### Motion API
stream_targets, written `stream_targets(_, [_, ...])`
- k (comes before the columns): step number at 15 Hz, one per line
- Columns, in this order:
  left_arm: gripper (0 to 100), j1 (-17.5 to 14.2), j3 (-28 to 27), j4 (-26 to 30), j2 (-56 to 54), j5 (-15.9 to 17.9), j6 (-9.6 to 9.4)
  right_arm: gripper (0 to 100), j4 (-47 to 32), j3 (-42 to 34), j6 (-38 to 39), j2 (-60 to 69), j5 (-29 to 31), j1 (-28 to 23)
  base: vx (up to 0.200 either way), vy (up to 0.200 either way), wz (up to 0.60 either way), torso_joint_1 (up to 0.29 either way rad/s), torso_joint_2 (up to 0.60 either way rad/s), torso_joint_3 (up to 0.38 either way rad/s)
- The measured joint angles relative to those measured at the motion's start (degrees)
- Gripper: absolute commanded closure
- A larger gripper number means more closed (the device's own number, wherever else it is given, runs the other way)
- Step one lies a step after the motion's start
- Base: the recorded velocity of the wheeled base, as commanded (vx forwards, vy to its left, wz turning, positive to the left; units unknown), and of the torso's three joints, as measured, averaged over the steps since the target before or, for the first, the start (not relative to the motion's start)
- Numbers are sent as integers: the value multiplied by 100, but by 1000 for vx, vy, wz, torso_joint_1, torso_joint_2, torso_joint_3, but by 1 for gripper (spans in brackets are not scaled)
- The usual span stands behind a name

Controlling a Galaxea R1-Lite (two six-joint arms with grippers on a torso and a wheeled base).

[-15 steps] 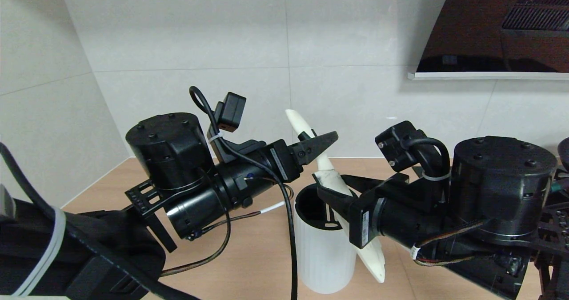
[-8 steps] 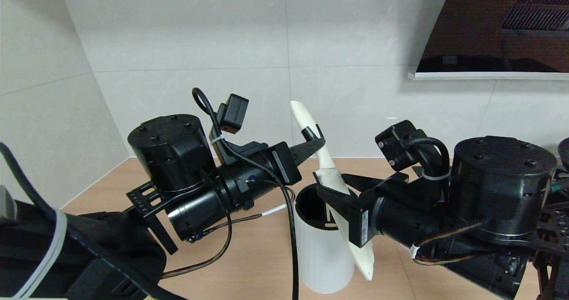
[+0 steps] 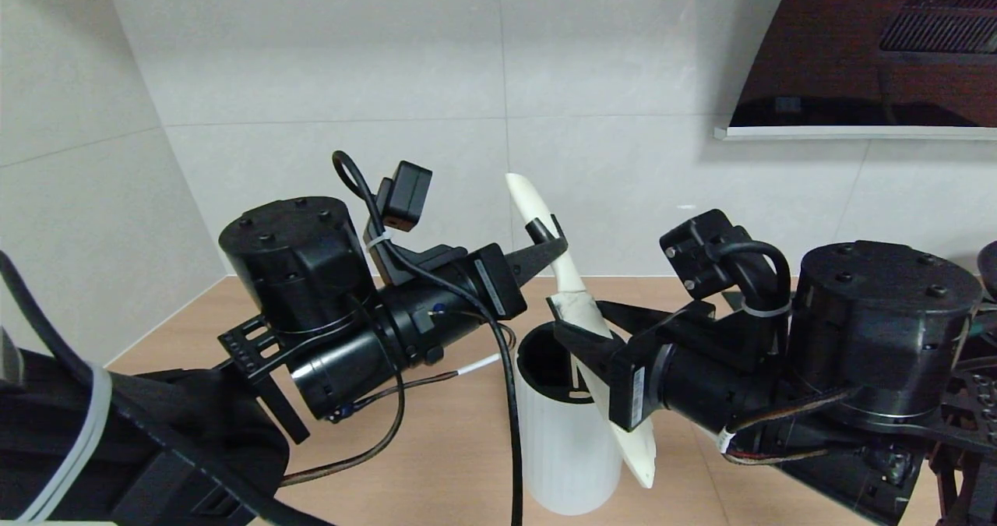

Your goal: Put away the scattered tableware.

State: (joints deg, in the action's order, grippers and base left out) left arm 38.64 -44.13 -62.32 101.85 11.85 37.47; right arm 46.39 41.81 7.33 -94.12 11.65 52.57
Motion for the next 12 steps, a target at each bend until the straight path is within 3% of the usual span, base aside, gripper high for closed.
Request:
stream_targets(6, [100, -1, -230, 585, -251, -129, 2, 0, 57, -9, 6, 9, 5, -12, 0, 0, 0, 0, 0, 0])
stream_targets(9, [100, -6, -730, 1424, -560, -868, -45, 0, 68, -6, -20, 276, 16, -356, 0, 0, 0, 0, 0, 0])
stream_targets(11, [100, -4, -1187, 2058, -695, -1354, -296, 0, 26, 27, -29, 540, -24, -795, 0, 0, 0, 0, 0, 0])
stream_targets(12, [100, -6, -1463, 2332, -714, -1685, -595, 0, -11, 63, -33, 689, -49, -1045, 0, 0, 0, 0, 0, 0])
